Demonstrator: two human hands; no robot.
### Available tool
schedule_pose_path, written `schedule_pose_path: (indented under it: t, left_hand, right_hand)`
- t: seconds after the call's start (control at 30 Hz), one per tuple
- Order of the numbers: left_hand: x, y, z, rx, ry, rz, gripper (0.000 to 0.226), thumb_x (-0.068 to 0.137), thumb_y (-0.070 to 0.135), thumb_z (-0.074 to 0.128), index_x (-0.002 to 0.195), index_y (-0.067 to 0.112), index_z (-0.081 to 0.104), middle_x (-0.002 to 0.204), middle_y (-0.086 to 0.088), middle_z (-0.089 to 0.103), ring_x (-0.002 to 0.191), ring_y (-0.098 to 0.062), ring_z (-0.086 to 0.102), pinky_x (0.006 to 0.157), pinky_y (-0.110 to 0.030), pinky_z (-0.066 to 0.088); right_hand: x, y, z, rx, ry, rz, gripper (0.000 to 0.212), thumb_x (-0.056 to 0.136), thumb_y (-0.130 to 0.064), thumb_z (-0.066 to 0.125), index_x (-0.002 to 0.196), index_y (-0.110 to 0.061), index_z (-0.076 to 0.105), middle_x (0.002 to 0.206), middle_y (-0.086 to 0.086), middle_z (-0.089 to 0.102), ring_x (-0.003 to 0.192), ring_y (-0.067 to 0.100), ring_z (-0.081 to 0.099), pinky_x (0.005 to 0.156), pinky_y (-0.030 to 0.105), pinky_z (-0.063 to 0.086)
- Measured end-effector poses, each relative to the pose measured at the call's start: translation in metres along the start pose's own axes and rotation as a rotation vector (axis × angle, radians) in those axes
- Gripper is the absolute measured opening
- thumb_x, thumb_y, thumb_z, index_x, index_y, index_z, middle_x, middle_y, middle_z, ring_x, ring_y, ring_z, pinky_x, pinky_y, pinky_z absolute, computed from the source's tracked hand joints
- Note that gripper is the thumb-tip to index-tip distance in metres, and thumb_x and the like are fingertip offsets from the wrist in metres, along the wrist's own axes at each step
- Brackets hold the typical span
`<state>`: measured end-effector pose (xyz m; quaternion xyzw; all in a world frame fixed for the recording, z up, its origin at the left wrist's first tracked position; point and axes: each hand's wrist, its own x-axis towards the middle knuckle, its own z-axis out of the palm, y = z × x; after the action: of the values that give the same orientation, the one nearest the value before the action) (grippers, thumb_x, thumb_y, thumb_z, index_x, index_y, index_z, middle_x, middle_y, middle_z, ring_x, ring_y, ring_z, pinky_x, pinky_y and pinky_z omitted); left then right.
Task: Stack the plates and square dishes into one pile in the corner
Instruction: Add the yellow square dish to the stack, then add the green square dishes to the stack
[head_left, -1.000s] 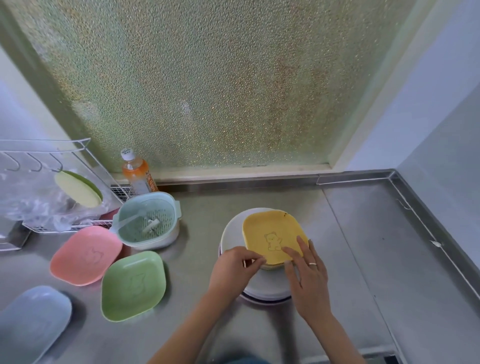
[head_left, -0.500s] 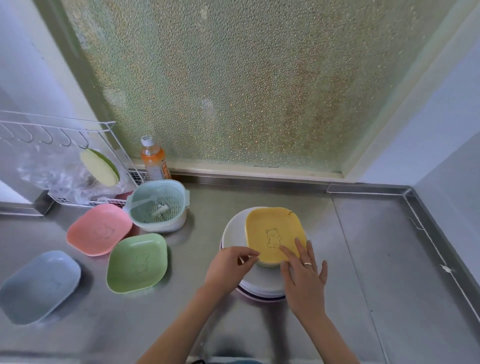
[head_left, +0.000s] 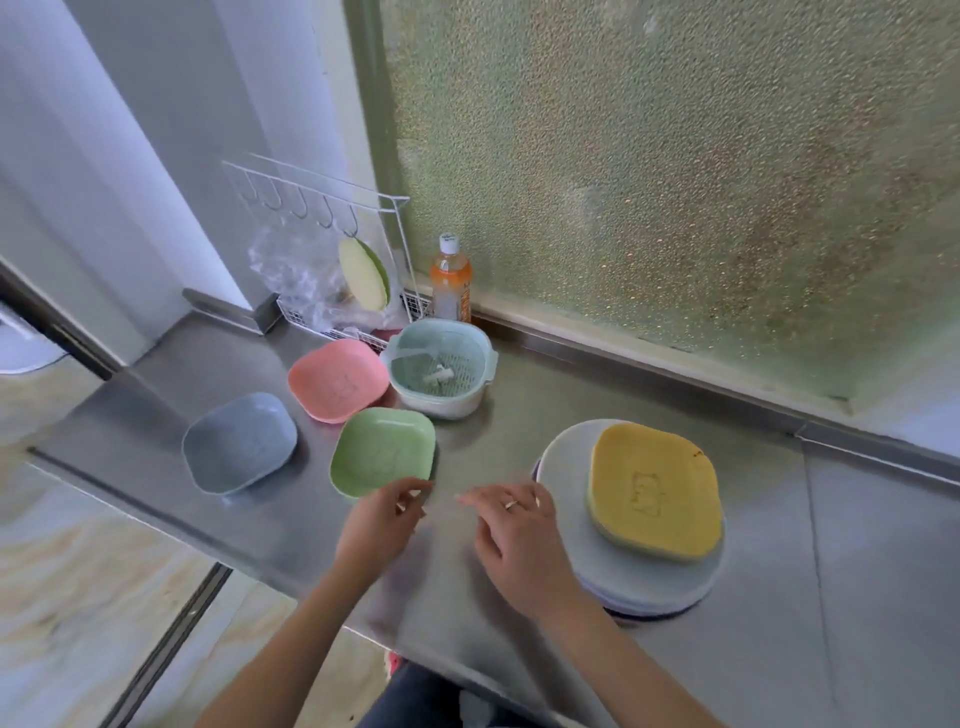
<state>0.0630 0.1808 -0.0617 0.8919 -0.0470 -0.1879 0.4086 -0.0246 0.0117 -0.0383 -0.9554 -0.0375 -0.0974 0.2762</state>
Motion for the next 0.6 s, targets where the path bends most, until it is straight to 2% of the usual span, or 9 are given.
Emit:
schedule_pose_path:
  t: [0.07,0.13,0.2,0.3,0.47,0.53,0.6]
  left_hand:
    - [0.012,-0.016,-0.023,0.060,0.046,-0.054,0.028,0.087,0.015,0.052,0.106,0.029,0.067,0.086,-0.002,0.071,0.072,-0.021,0.066,0.077,-0.039,0.055]
    - [0.025,-0.033,-0.046,0.134,0.109,-0.100,0.030,0.089,0.015,0.048,0.110,0.026,0.066,0.104,-0.007,0.070,0.089,-0.027,0.066,0.083,-0.035,0.052]
    - [0.037,-0.050,-0.070,0.212,0.148,-0.133,0.034,0.089,0.012,0.045,0.115,0.021,0.065,0.117,-0.007,0.065,0.103,-0.029,0.062,0.084,-0.033,0.047]
    - [0.054,-0.077,-0.105,0.313,0.158,-0.141,0.034,0.088,0.012,0.047,0.119,0.018,0.061,0.126,-0.008,0.057,0.111,-0.031,0.056,0.091,-0.040,0.046]
    - [0.077,-0.115,-0.143,0.504,0.067,-0.117,0.038,0.089,0.022,0.052,0.126,0.021,0.054,0.132,-0.004,0.051,0.122,-0.027,0.044,0.096,-0.039,0.042]
    - [0.085,-0.123,-0.149,0.532,0.019,-0.101,0.037,0.089,0.023,0.051,0.126,0.021,0.053,0.129,-0.003,0.054,0.121,-0.025,0.046,0.095,-0.037,0.042]
    - [0.092,-0.125,-0.152,0.539,-0.019,-0.071,0.033,0.089,0.023,0.051,0.121,0.022,0.055,0.123,0.000,0.058,0.117,-0.022,0.050,0.091,-0.034,0.042]
  right_hand:
    - [0.015,-0.007,0.013,0.057,-0.196,-0.001,0.042,0.084,-0.015,0.043,0.123,-0.025,0.053,0.117,-0.003,0.063,0.104,0.021,0.057,0.093,0.039,0.041]
    - [0.027,-0.011,0.033,0.053,-0.306,0.041,0.049,0.084,-0.014,0.042,0.131,-0.026,0.046,0.131,-0.002,0.055,0.110,0.024,0.055,0.093,0.040,0.042]
    - [0.036,-0.013,0.058,0.015,-0.351,0.116,0.054,0.084,-0.015,0.042,0.136,-0.030,0.039,0.139,-0.005,0.047,0.115,0.024,0.052,0.094,0.040,0.041]
    - [0.051,-0.022,0.095,-0.042,-0.334,0.192,0.054,0.085,-0.016,0.044,0.136,-0.034,0.038,0.140,-0.006,0.045,0.113,0.023,0.053,0.091,0.039,0.043]
    - [0.074,-0.036,0.132,-0.166,-0.306,0.218,0.035,0.086,-0.017,0.047,0.118,-0.029,0.055,0.124,-0.007,0.053,0.100,0.026,0.055,0.078,0.038,0.045]
    - [0.077,-0.038,0.135,-0.182,-0.262,0.276,0.024,0.084,-0.018,0.055,0.104,-0.029,0.063,0.107,-0.008,0.062,0.093,0.024,0.058,0.071,0.037,0.046]
    - [0.075,-0.039,0.138,-0.214,-0.234,0.322,0.014,0.073,-0.020,0.070,0.081,-0.030,0.064,0.082,-0.011,0.065,0.076,0.020,0.061,0.056,0.033,0.044]
